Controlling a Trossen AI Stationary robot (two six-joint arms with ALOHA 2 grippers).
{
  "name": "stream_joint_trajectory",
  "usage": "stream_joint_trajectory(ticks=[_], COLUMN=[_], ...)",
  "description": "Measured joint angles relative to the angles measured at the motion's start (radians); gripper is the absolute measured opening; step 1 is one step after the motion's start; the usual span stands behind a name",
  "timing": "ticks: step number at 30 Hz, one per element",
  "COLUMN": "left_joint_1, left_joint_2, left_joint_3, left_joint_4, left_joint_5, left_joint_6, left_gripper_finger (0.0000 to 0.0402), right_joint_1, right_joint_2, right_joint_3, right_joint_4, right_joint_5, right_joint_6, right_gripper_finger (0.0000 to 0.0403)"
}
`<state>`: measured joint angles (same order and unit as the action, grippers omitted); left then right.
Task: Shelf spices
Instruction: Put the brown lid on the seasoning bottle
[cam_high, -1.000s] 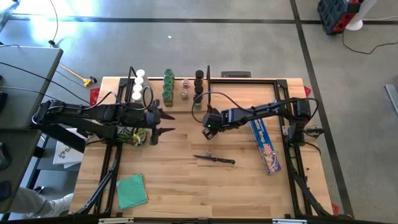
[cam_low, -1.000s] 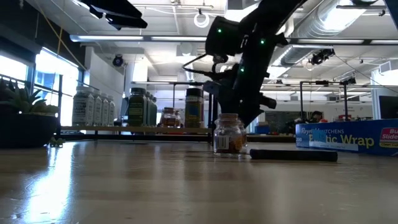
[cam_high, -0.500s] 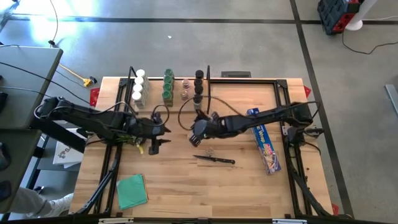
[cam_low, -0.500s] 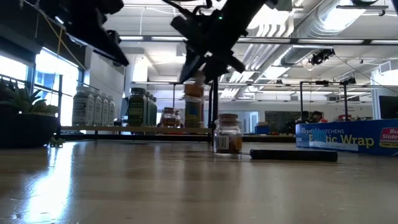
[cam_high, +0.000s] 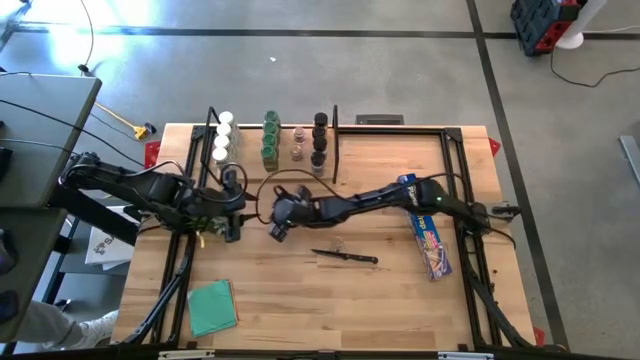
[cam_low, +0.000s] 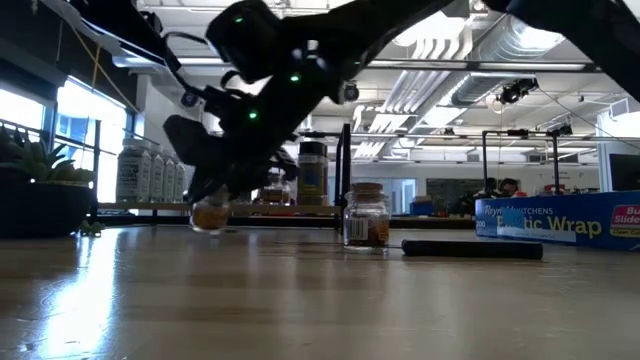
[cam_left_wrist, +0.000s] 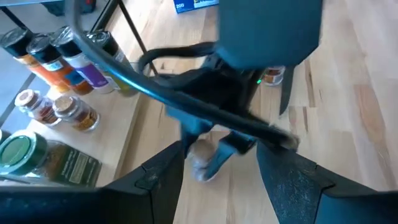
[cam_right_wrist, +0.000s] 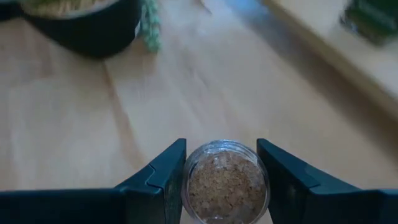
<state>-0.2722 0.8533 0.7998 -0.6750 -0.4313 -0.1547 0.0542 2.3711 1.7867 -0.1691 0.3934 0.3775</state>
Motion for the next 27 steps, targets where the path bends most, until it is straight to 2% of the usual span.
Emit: stream_joint_trajectory(ticks=[3,4,8,11,16,22,27], left_joint_1=[0.0,0.0,0.001,0.002,0.001,0.008,0.065], left_joint_2=[-0.008,-0.009,-0.007,-0.007,-0.007,-0.006,0.004], left_joint_3=[0.0,0.0,0.0,0.0,0.0,-0.003,-0.054], left_joint_4=[-0.026,-0.033,-0.052,-0.062,-0.078,-0.199,-0.16], left_joint_5=[-0.002,-0.004,-0.021,-0.043,-0.084,-0.1,-0.082], left_joint_6=[-0.008,-0.012,-0.029,-0.039,-0.079,-0.235,-0.364], left_gripper_finger=[0.0198,0.0198,0.0198,0.0197,0.0197,0.0197,0.0197], right_joint_1=[-0.018,-0.025,-0.05,-0.063,-0.062,-0.033,0.049], right_joint_2=[0.062,0.076,0.093,0.092,0.088,0.042,-0.022], right_joint_3=[0.138,0.174,0.249,0.278,0.328,0.45,0.571], right_joint_4=[-0.077,-0.097,-0.153,-0.176,-0.253,-0.644,-1.047], right_joint_5=[-0.003,-0.002,-0.008,-0.007,0.0,0.034,0.112], right_joint_6=[-0.022,-0.021,-0.019,-0.025,-0.044,-0.043,-0.003], right_gripper_finger=[0.0157,0.0169,0.0263,0.0308,0.0322,0.0324,0.0325])
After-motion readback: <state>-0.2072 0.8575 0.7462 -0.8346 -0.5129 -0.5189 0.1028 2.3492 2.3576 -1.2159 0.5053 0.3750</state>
